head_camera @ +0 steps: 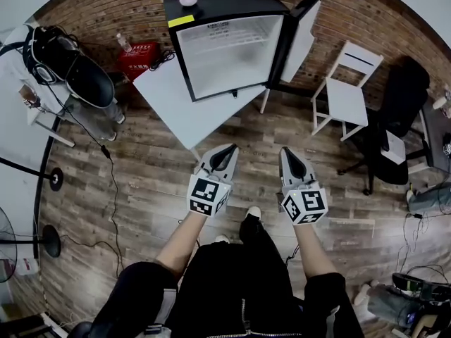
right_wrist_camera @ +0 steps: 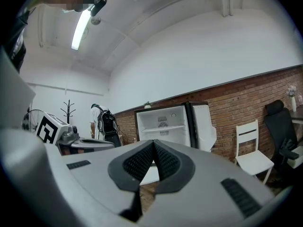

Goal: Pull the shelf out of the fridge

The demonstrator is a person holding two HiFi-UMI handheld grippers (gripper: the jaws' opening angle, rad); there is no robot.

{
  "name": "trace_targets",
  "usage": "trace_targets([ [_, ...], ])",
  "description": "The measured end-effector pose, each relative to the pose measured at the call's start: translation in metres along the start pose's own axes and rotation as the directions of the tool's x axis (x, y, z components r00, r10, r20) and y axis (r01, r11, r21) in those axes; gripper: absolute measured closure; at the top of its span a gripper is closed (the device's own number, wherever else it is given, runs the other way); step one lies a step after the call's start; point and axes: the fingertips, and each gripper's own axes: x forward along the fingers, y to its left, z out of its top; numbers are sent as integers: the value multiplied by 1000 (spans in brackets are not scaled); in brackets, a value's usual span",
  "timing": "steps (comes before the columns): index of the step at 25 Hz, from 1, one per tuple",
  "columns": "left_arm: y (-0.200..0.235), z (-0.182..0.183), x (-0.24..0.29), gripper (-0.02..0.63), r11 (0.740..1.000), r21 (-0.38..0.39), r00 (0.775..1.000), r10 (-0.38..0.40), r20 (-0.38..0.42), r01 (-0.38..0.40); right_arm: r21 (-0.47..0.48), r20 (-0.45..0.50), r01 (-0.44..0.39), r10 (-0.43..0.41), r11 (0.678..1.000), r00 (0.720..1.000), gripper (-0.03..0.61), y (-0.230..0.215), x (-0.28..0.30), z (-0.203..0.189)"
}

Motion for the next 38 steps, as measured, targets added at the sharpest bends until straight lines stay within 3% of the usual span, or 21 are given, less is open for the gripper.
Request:
trace_targets([
  [10, 22, 21, 78, 589, 995, -9, 995, 102, -12, -102, -1, -18, -127, 127, 992, 992, 574, -57, 67, 16],
  [19, 35, 22, 108, 589, 983, -18, 983, 183, -30, -183, 9, -35, -228, 229, 974, 973, 575, -77, 103, 17],
  [38, 102, 28, 159, 589, 973, -69, 975, 221, -11, -221, 32, -56, -257, 259, 966, 964, 575, -91, 190, 17],
])
